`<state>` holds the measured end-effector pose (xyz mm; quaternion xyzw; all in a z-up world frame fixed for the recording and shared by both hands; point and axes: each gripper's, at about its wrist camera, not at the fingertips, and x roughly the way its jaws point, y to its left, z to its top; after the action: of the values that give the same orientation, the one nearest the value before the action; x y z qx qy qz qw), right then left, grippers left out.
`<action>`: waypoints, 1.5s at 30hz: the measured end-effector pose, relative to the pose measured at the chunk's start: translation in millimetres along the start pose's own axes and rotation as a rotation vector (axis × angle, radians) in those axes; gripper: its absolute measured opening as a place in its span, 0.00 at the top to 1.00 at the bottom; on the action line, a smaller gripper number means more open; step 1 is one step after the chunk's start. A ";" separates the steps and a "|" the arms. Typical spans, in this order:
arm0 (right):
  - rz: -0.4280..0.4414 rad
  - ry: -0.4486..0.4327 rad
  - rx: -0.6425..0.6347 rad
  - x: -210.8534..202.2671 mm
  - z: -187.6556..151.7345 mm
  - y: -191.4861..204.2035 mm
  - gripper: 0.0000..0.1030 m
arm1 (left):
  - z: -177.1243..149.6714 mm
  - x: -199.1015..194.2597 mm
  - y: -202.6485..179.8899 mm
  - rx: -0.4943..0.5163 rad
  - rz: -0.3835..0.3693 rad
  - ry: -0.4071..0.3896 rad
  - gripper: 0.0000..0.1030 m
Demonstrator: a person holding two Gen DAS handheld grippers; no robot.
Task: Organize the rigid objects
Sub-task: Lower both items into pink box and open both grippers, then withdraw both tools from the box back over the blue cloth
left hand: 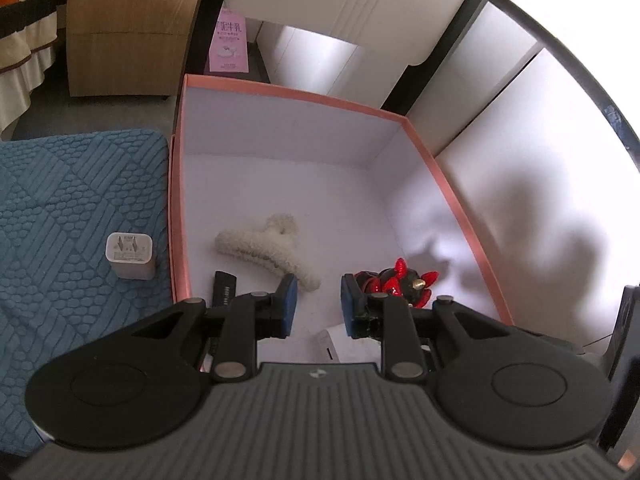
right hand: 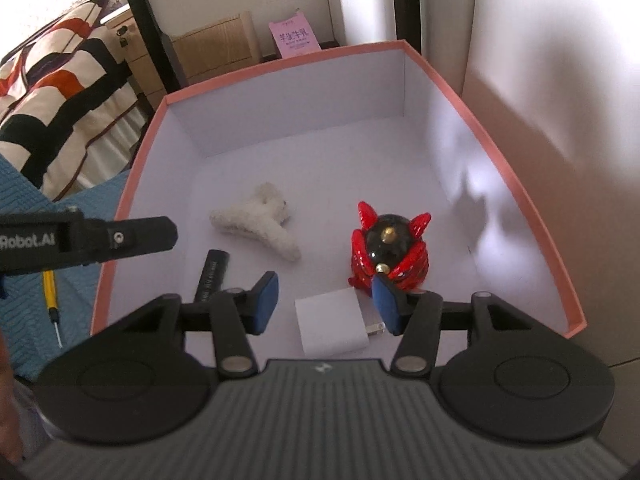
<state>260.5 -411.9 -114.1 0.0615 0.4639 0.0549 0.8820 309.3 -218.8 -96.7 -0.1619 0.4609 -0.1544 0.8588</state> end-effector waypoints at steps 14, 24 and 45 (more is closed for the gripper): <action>0.045 -0.161 -0.057 -69.2 -0.9 30.5 0.46 | -12.2 -94.3 -12.3 0.069 0.021 -0.222 0.73; 0.125 -0.244 -0.113 -117.7 -15.0 59.8 0.46 | -40.6 -178.8 -0.3 0.063 0.072 -0.358 0.73; 0.188 -0.131 -0.136 -129.2 -90.0 111.7 0.47 | -119.0 -238.6 68.5 0.001 0.153 -0.357 0.73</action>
<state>109.0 -316.4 -42.1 0.0483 0.3929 0.1647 0.9034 91.3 -74.4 -10.8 -0.1508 0.3120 -0.0579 0.9362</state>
